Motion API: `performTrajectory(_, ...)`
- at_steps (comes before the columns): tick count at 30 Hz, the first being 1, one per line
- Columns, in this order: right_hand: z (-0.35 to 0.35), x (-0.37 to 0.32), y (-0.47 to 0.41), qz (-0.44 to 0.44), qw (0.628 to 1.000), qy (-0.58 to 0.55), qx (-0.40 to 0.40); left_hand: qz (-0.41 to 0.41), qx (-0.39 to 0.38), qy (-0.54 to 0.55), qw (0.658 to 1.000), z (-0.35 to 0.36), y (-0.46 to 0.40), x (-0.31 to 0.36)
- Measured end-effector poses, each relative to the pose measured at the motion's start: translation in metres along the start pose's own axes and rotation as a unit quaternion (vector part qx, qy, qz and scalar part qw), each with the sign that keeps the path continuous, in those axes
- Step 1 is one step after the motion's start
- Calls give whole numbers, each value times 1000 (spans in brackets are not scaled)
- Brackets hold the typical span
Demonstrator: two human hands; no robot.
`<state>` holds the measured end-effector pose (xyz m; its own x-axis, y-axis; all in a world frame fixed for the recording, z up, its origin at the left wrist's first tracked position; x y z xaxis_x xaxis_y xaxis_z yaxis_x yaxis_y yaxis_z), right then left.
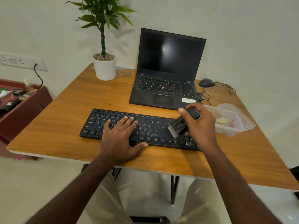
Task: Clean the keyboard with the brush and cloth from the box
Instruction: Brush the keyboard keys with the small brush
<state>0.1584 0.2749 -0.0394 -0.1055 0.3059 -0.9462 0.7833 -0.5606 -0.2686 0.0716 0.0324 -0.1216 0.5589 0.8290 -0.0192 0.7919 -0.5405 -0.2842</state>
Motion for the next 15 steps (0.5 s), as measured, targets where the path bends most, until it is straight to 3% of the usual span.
performTrajectory(2, 2, 5, -2, 20, 1000, 18, 8, 0, -3, 2, 1000, 0, 0, 0)
performTrajectory(7, 22, 14, 3, -7, 962, 251, -109, -1, 2, 4, 1000, 1, 0, 0)
performTrajectory(11, 36, -5, 8, -74, 935, 298, -176, 1, 5, 5, 1000, 1, 0, 0)
performTrajectory(15, 47, -13, 8, -85, 922, 312, -212, 0, 1, 2, 1000, 0, -1, 0)
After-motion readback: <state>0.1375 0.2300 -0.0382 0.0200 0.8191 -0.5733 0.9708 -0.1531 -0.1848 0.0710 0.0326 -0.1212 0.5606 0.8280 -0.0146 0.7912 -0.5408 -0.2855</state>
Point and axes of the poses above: each hand's wrist, its own y-axis away from the middle knuckle, its own z-axis out of the palm, x = y × z, the point moved 7 cm from there along -y, towards the middle knuckle, and after that the axes turned 12 degrees about -y, right-handed, at the moved point
